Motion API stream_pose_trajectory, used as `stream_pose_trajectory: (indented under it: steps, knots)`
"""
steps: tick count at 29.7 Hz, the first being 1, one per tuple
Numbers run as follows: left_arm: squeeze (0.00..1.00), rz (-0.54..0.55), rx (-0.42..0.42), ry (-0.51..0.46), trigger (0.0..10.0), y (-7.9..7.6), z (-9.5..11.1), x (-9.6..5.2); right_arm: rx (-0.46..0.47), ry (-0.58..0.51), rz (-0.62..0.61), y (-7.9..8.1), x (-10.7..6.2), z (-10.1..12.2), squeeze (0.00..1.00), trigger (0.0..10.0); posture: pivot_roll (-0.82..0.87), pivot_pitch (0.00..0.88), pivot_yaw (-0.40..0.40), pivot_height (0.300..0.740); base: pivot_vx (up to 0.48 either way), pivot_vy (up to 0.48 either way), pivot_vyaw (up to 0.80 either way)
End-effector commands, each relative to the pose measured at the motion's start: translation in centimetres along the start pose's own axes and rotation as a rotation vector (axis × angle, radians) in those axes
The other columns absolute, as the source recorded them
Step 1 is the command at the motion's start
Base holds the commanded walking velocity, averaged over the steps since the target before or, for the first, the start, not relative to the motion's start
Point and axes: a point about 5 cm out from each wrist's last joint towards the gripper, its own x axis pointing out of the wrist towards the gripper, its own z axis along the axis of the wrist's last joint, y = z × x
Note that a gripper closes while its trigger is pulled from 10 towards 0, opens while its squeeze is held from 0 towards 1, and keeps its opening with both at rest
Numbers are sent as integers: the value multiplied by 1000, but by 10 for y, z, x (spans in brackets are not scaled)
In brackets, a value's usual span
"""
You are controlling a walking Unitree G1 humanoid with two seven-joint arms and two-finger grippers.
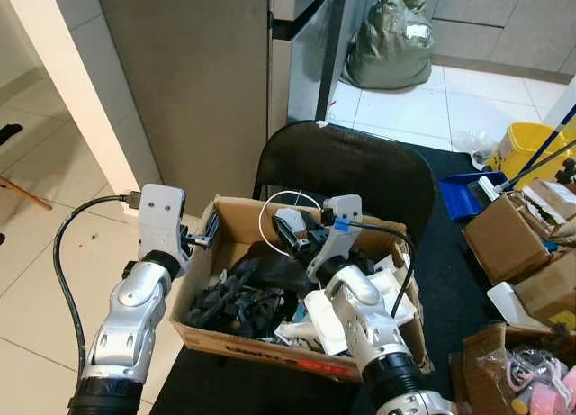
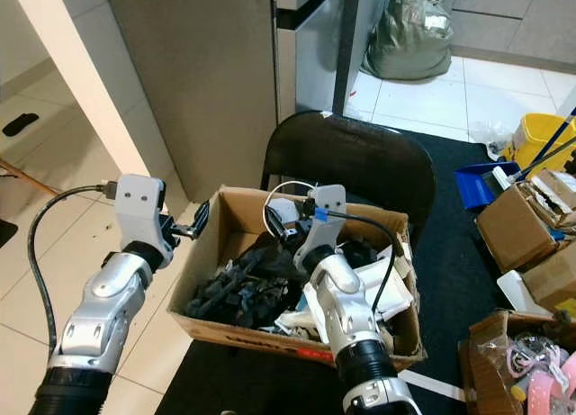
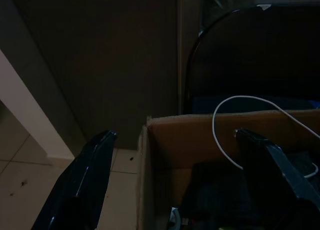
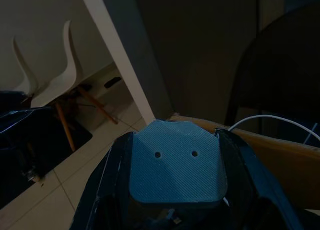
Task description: Picking trash to rubbish bin
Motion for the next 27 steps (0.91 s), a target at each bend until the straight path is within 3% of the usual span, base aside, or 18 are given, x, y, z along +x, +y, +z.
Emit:
stream_pose_trajectory:
  steps: [1,4,7,11,15,18,21,27]
  knots:
    - [0,-28,16,57,10000,1,-8,-3,-10,29,32,3,-1,-4,0,10000,55,115,34,740,0,0,0]
    - [0,-155,19,164,10000,-7,-22,-9,-48,99,82,6,5,-12,0,10000,55,123,27,740,0,0,0]
    - [0,-206,22,195,10000,-11,-27,-14,-82,135,112,8,10,-15,0,10000,57,124,21,740,0,0,0]
    - [0,-220,15,204,10000,-12,-29,-17,-94,154,127,10,14,-17,0,10000,60,128,14,740,0,0,0]
    - [0,-264,29,220,10000,-15,-30,-24,-86,165,183,24,29,-14,0,10000,65,141,-12,740,0,0,0]
    - [0,-264,29,220,10000,-15,-30,-24,-86,165,183,24,29,-14,0,10000,65,141,-12,740,0,0,0]
    - [0,-291,60,256,10000,-16,-34,-31,-71,168,242,39,37,-13,0,10000,75,147,-19,740,0,0,0]
    - [0,-313,47,279,10000,-18,-35,-35,-59,167,257,44,39,-13,0,10000,76,148,-16,740,0,0,0]
